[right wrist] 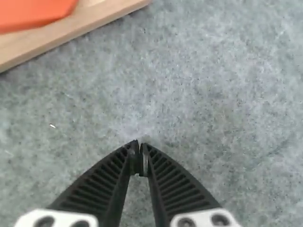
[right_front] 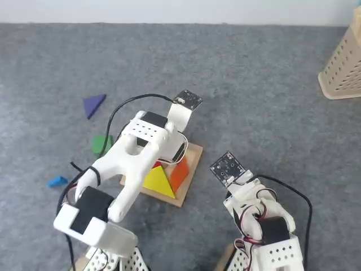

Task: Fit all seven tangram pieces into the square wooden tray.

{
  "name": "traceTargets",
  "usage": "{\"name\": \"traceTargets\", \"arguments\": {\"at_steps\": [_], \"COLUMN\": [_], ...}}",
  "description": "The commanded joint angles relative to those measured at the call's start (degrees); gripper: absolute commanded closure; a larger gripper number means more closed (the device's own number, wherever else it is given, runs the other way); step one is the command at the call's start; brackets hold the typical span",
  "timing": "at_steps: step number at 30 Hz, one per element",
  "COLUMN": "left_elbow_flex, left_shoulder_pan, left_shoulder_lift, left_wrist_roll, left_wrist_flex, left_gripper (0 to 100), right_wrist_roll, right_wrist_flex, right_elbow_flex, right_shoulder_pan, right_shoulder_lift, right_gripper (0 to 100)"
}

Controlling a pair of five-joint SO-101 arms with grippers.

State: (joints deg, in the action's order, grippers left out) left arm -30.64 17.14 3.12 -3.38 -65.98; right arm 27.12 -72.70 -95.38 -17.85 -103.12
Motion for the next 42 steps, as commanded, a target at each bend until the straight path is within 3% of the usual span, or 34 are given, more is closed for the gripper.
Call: {"name": "traceTargets", "arguments": {"at_steps": [1,16,23,32,42], "left_elbow_flex": [0.4,1.9,2.3,-1.3,-2.6], "left_shoulder_pan": [-0.8,-6.9,-12.0,-6.9,-7.7], "left_shoulder_lift": [-3.8,-3.9,-3.2,-3.1,-3.1], "left_wrist_roll": [-0.9,-5.0,-5.2,-5.4,-5.4], "left_wrist_flex": [1.3,2.2,7.8,9.5,10.9], "left_gripper": [88,89,89,89,89], "right_wrist_roll": [-0.4,-0.4,-0.4,-0.4,-0.4], "right_wrist_flex": [-0.3,-0.3,-0.3,-0.3,-0.3], "right_elbow_flex": [-1.1,-1.1,-1.1,-1.1,-1.1], "right_shoulder_pan": [0.0,0.0,0.0,0.0,0.0], "right_shoulder_lift": [-0.8,-0.8,-0.8,-0.8,-0.8], "right_gripper": [99.1,99.1,99.1,99.1,99.1]}}
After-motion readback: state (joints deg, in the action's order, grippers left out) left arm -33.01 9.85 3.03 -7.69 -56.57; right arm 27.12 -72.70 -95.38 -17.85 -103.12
